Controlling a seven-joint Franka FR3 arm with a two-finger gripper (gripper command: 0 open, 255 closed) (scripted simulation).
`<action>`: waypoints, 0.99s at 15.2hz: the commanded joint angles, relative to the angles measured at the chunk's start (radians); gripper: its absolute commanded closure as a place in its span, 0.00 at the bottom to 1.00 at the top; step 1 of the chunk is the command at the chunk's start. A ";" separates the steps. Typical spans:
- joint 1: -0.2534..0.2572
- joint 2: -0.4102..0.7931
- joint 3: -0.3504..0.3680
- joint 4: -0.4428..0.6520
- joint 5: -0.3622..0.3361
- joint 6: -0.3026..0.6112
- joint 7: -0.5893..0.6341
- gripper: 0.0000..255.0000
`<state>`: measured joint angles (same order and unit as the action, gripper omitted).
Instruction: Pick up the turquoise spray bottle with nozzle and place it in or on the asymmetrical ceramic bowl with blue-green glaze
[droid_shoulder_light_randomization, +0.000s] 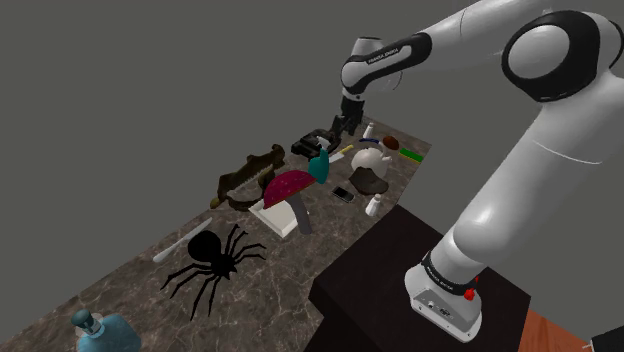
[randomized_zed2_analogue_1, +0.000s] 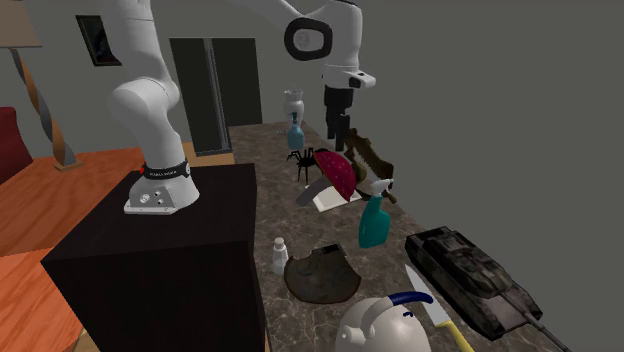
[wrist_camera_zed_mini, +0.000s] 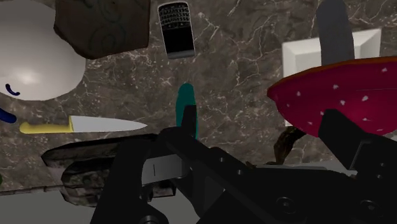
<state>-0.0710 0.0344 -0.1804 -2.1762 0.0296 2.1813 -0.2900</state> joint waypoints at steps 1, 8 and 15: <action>-0.006 0.080 -0.004 0.056 0.014 0.027 -0.023 0.00; -0.045 0.352 -0.001 0.294 0.063 0.067 -0.097 0.00; -0.070 0.498 0.010 0.406 0.085 0.106 -0.124 0.00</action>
<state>-0.1412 0.5267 -0.1716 -1.7653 0.1133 2.2750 -0.4136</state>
